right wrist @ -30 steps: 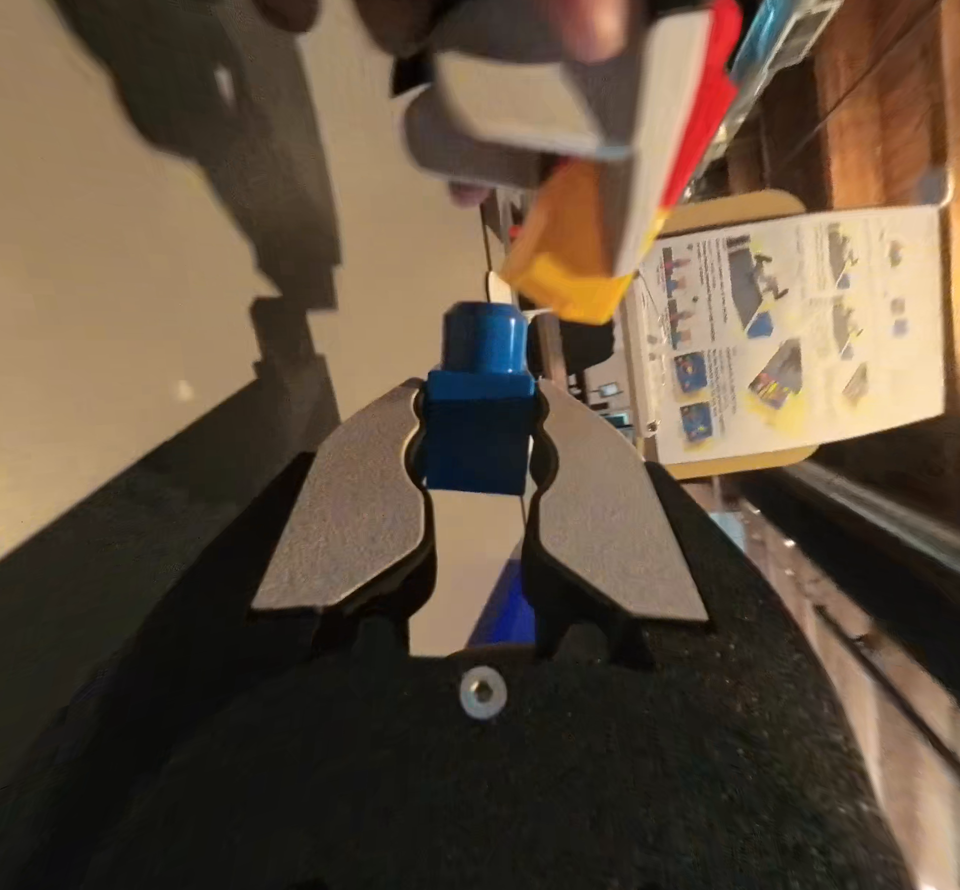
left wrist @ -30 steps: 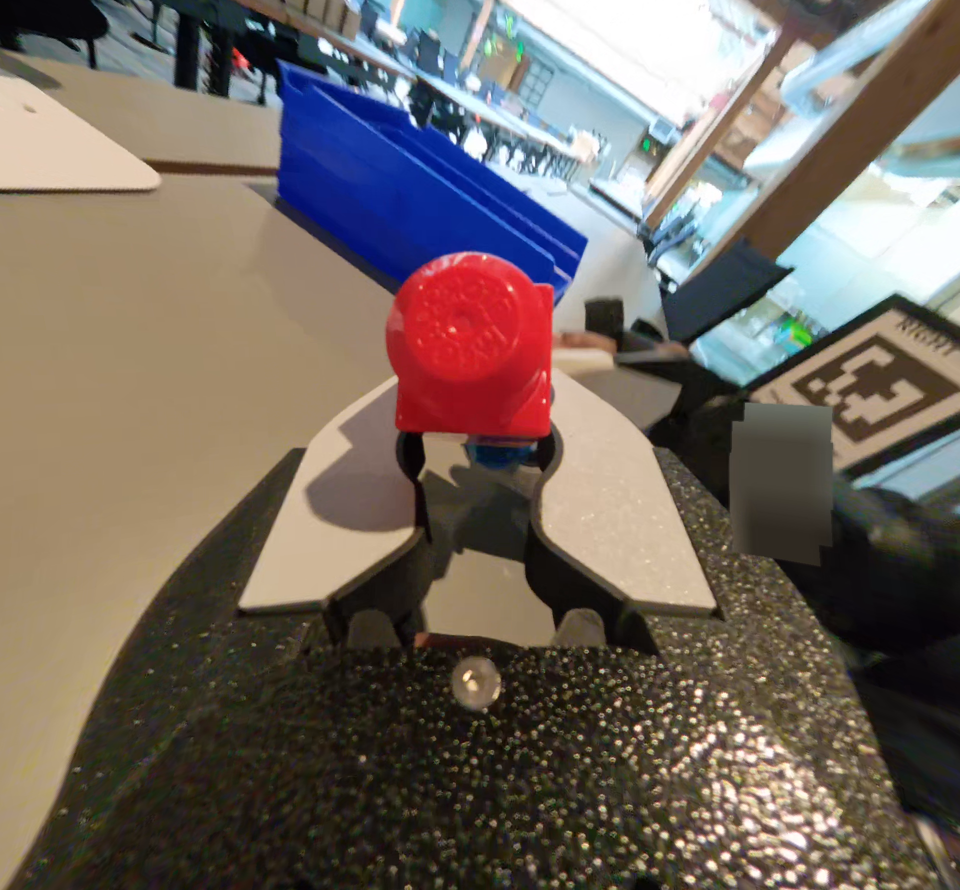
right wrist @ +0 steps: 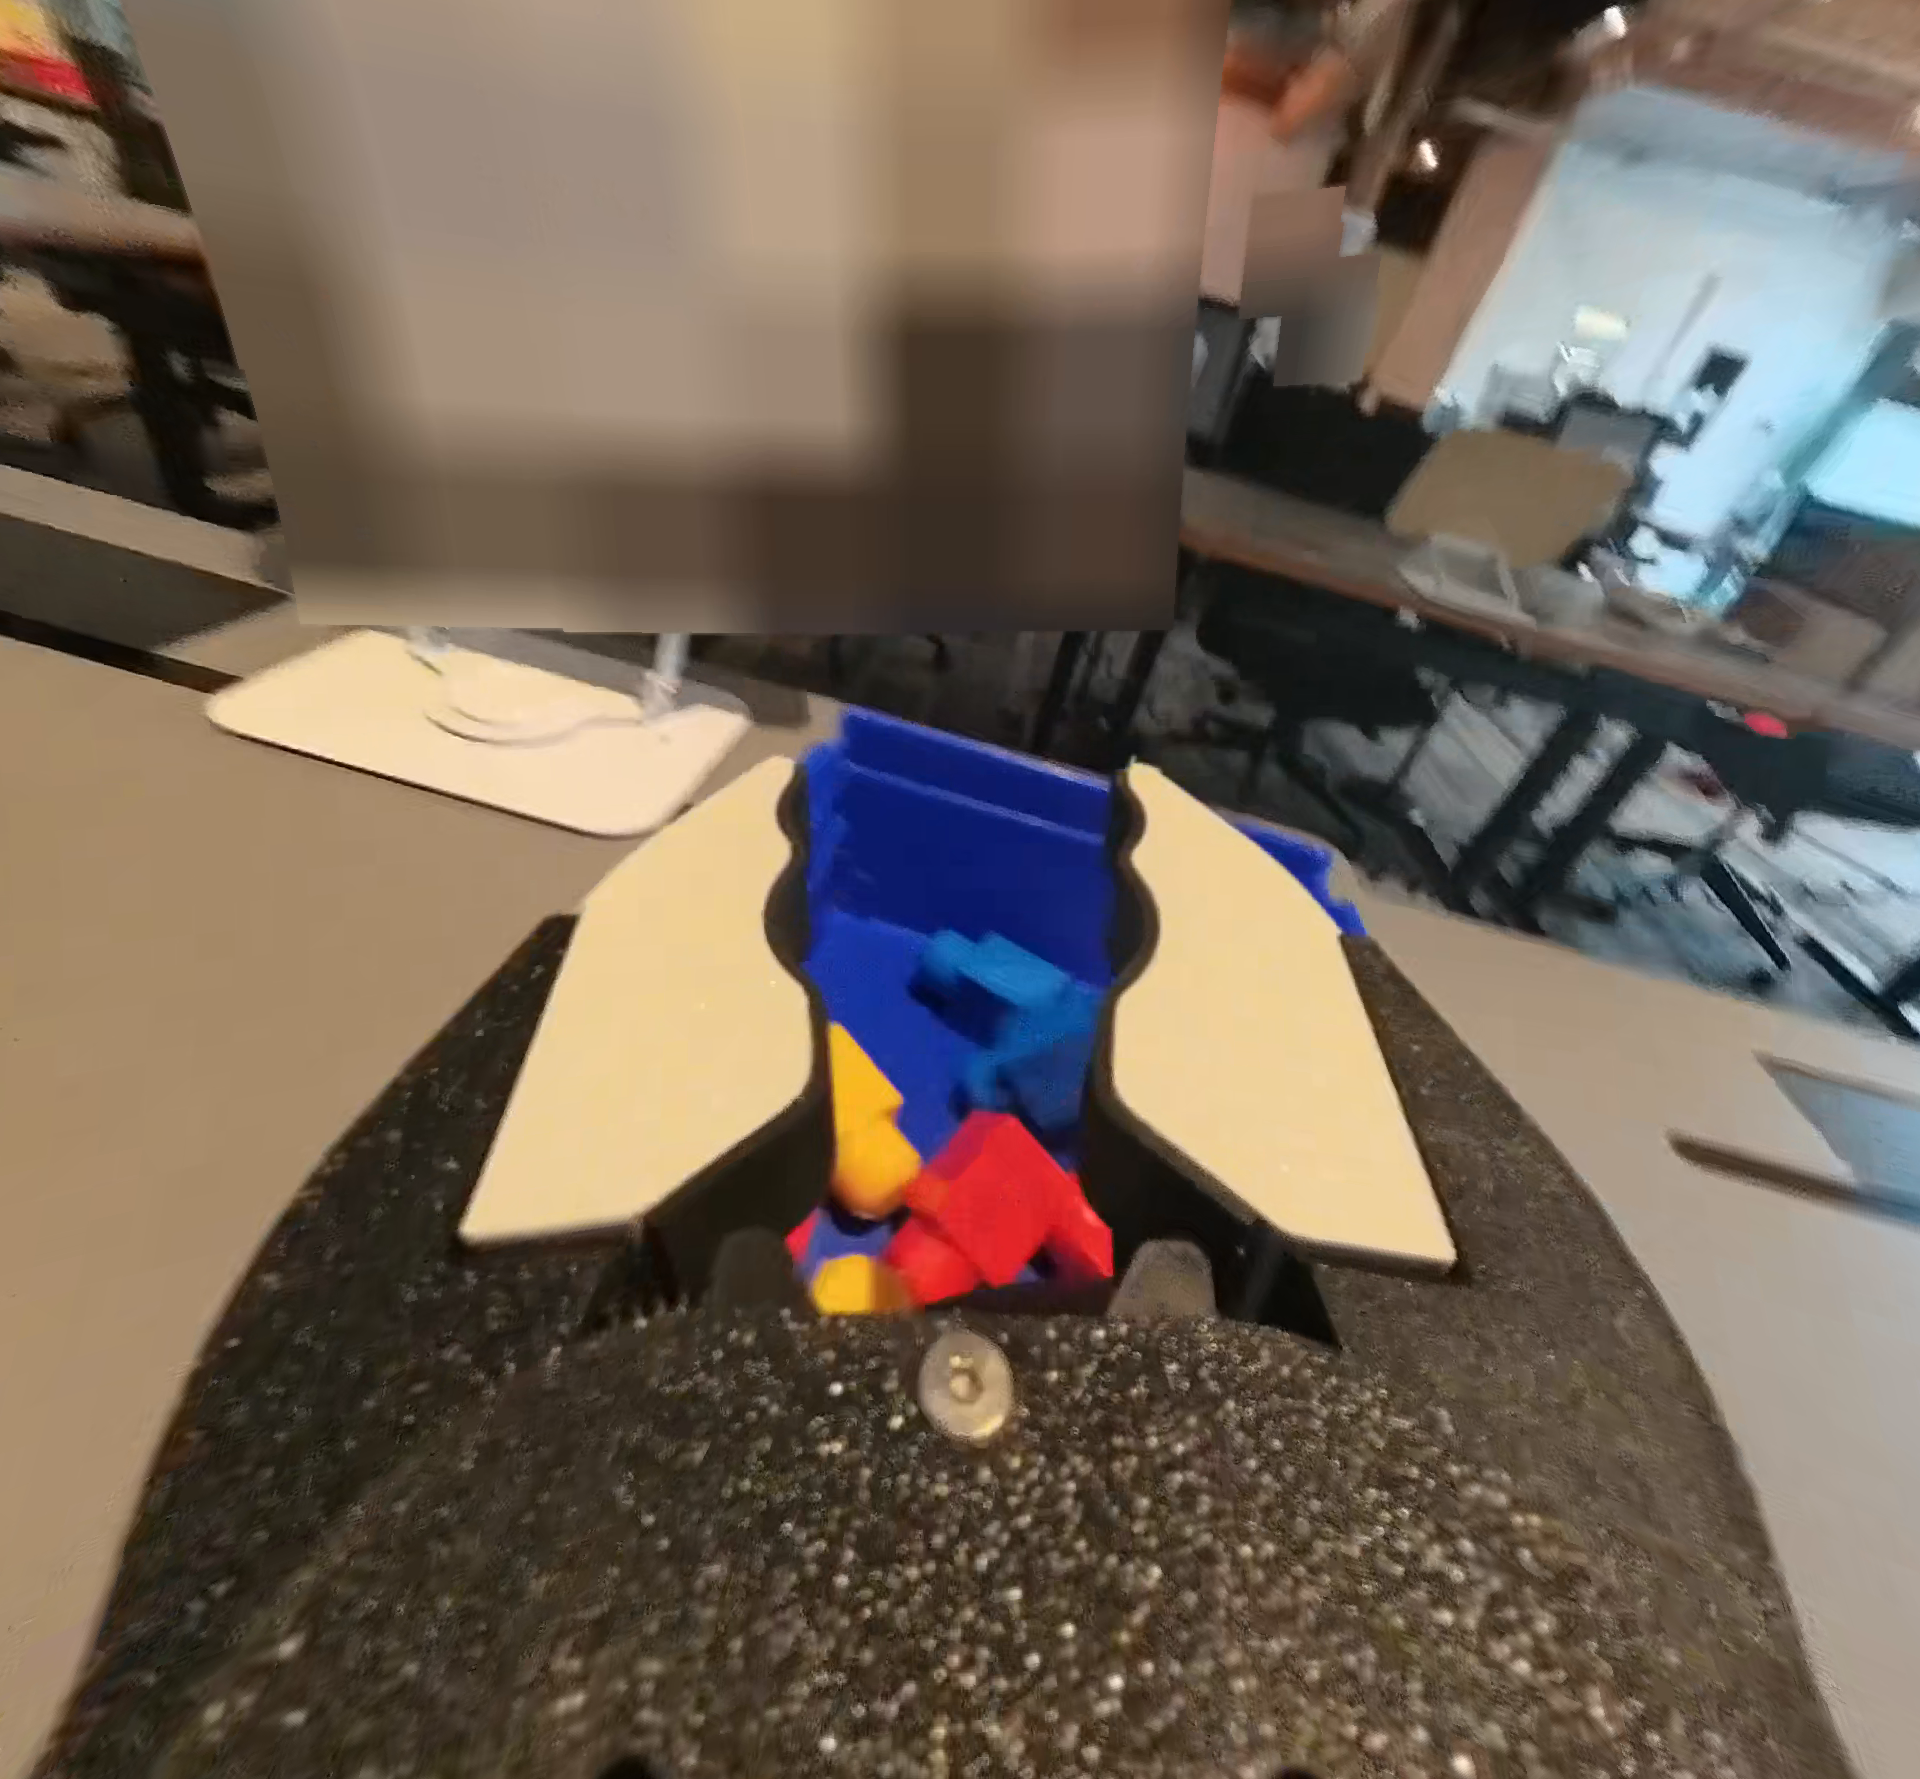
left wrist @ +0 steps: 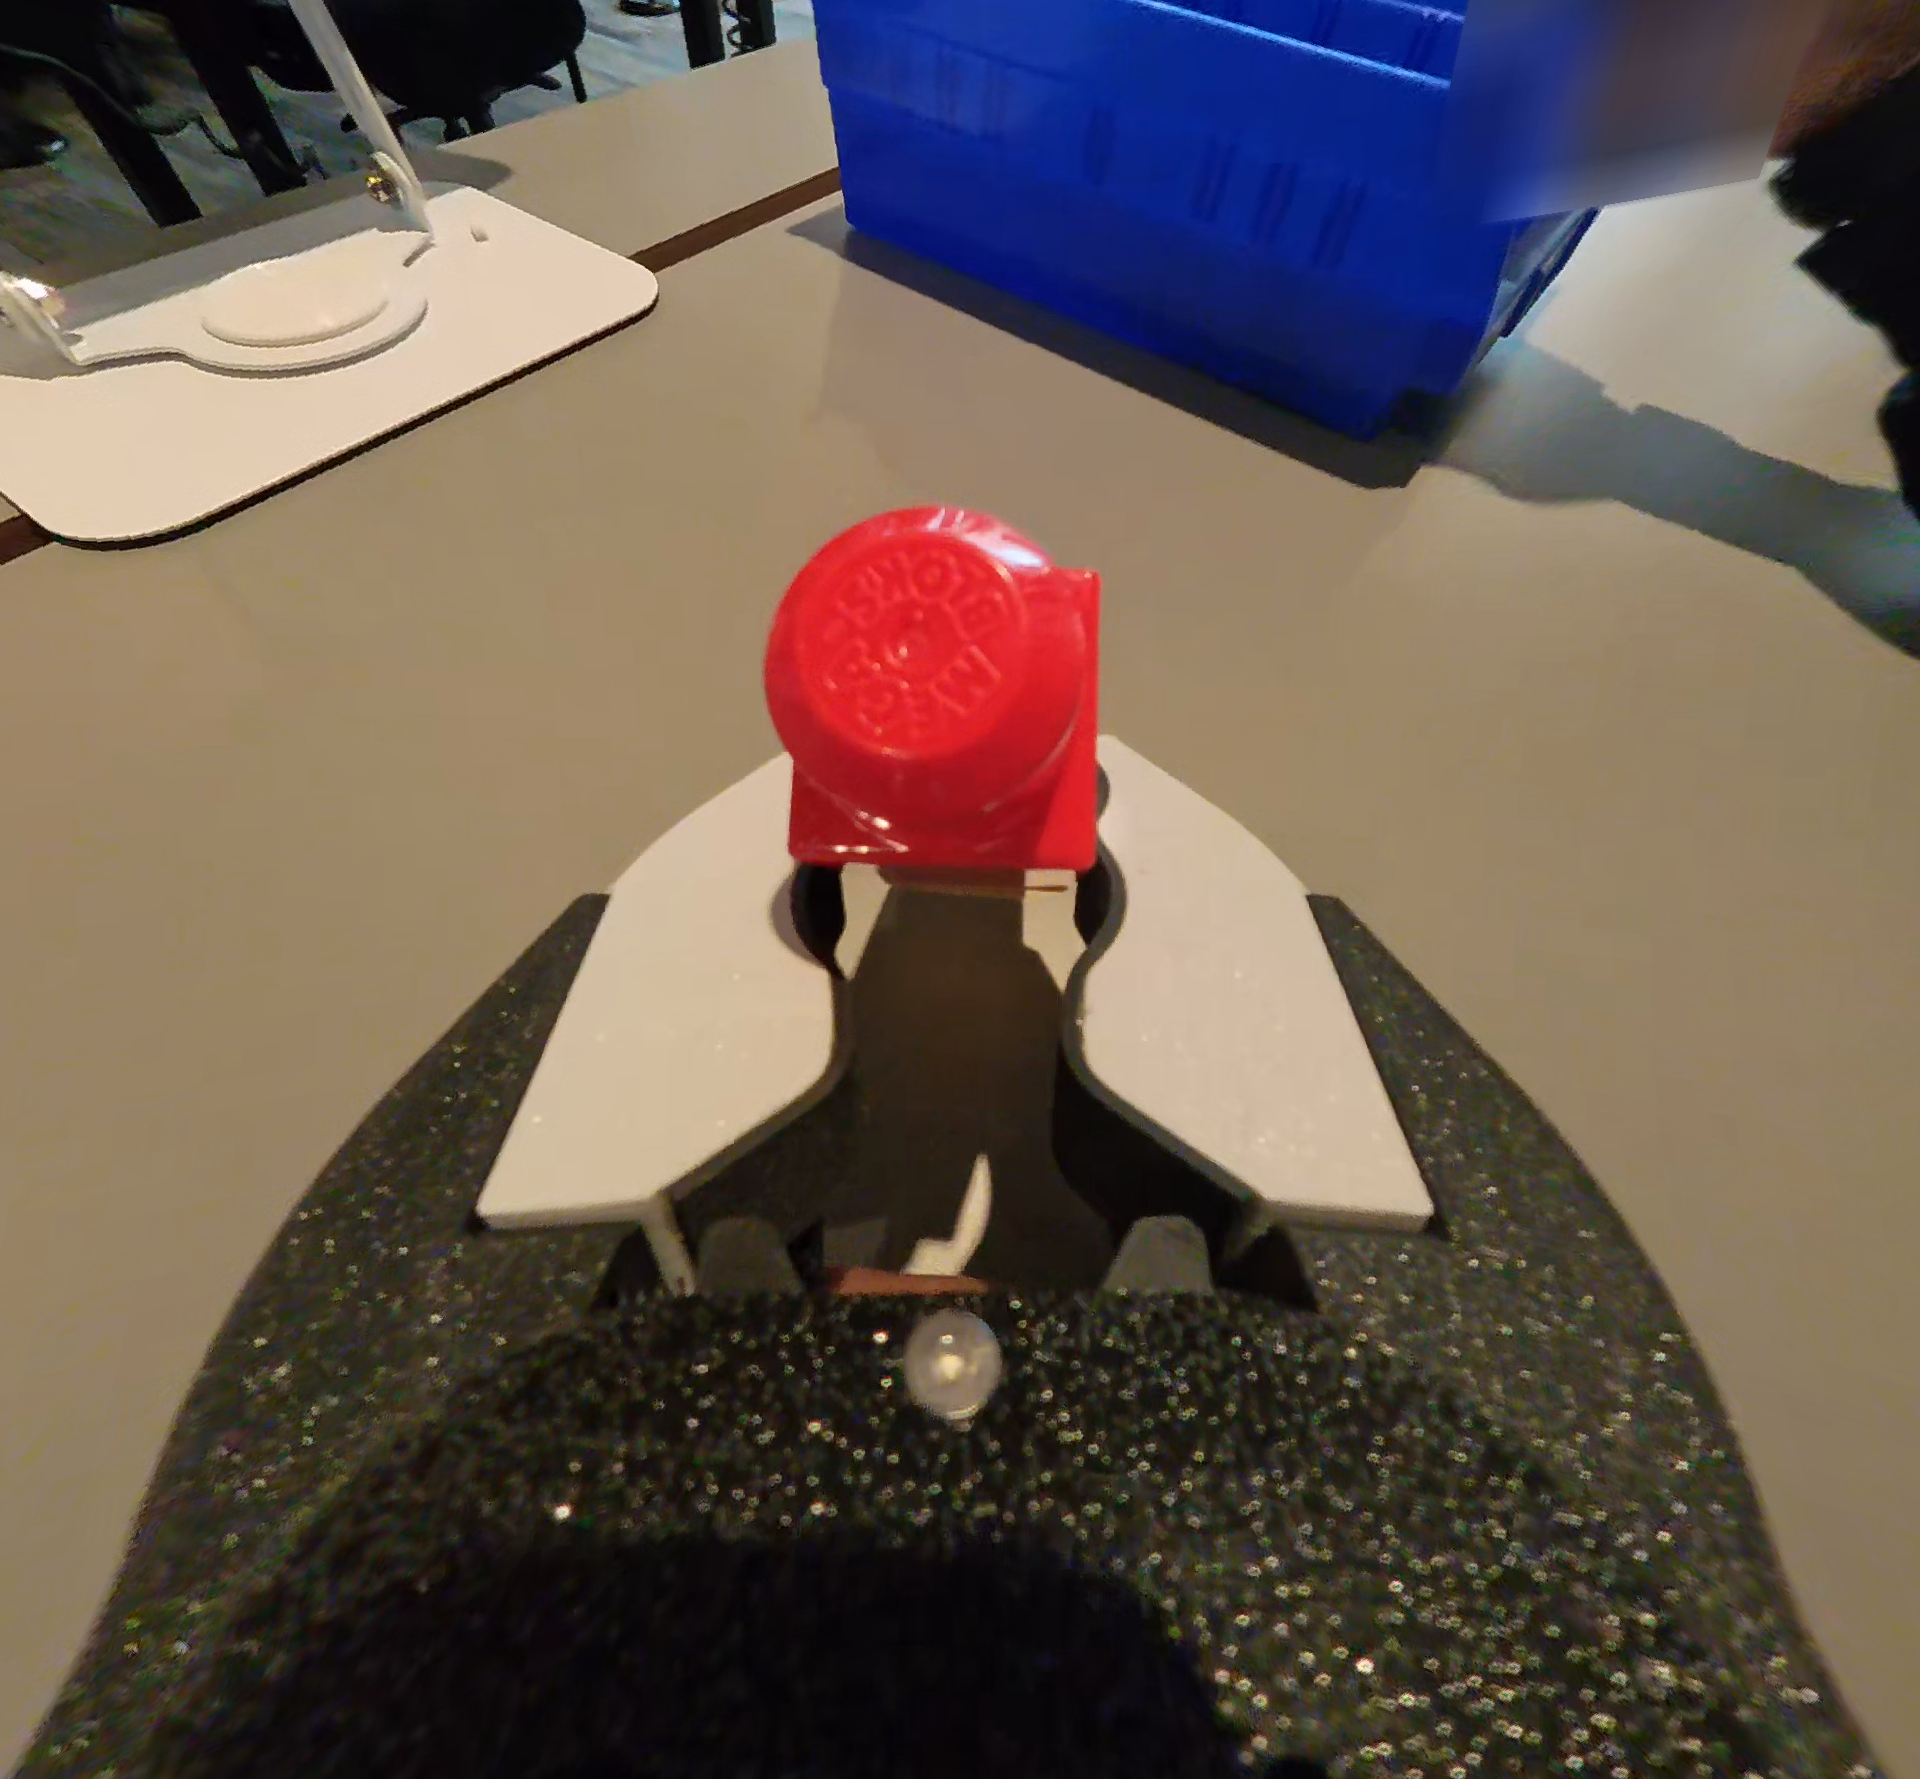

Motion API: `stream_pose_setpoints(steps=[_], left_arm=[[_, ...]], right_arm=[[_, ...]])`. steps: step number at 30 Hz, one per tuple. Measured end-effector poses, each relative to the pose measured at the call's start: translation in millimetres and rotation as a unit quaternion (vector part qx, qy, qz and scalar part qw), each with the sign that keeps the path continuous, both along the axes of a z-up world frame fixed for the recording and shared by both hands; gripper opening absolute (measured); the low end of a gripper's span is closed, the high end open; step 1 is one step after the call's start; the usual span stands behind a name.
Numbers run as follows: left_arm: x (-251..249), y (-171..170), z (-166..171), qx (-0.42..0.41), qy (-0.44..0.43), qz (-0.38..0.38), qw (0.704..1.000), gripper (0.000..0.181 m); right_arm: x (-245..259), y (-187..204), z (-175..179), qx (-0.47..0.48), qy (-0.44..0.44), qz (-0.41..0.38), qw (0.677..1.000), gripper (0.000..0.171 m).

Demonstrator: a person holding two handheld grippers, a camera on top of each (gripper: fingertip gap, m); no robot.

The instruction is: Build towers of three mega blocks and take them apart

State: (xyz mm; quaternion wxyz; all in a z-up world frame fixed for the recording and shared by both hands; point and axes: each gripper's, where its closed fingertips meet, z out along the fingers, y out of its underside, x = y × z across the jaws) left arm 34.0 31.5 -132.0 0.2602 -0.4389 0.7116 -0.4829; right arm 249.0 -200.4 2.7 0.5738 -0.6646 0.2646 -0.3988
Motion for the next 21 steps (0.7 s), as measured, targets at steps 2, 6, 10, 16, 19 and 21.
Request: stream_pose_setpoints(steps=[2, 6, 10, 16, 19, 21], left_arm=[[1, 0, -2, 0.016, -0.002, 0.005, 1.0, 0.041], [3, -1, -3, 0.07, -0.024, 0.021, 0.997, 0.041], [2, -11, 0, 0.112, -0.059, 0.014, 0.992, 0.041], [2, -19, -12, 0.166, -0.041, 0.005, 0.985, 0.041], [1, -24, -19, 0.192, -0.035, -0.004, 0.981, 0.039], [1, -27, -21, 0.211, -0.036, -0.007, 0.977, 0.04]], right_arm=[[-35, 20, 17, 0.016, -0.032, 0.064, 0.997, 0.048], [-131, 96, 6, -0.016, -0.035, 0.235, 0.971, 0.042], [-194, 166, -47, -0.119, 0.005, 0.308, 0.944, 0.049], [-234, 211, -86, -0.11, 0.107, 0.368, 0.917, 0.06], [-234, 217, -103, -0.137, 0.124, 0.357, 0.915, 0.063], [-234, 218, -107, -0.139, 0.13, 0.354, 0.916, 0.062]])
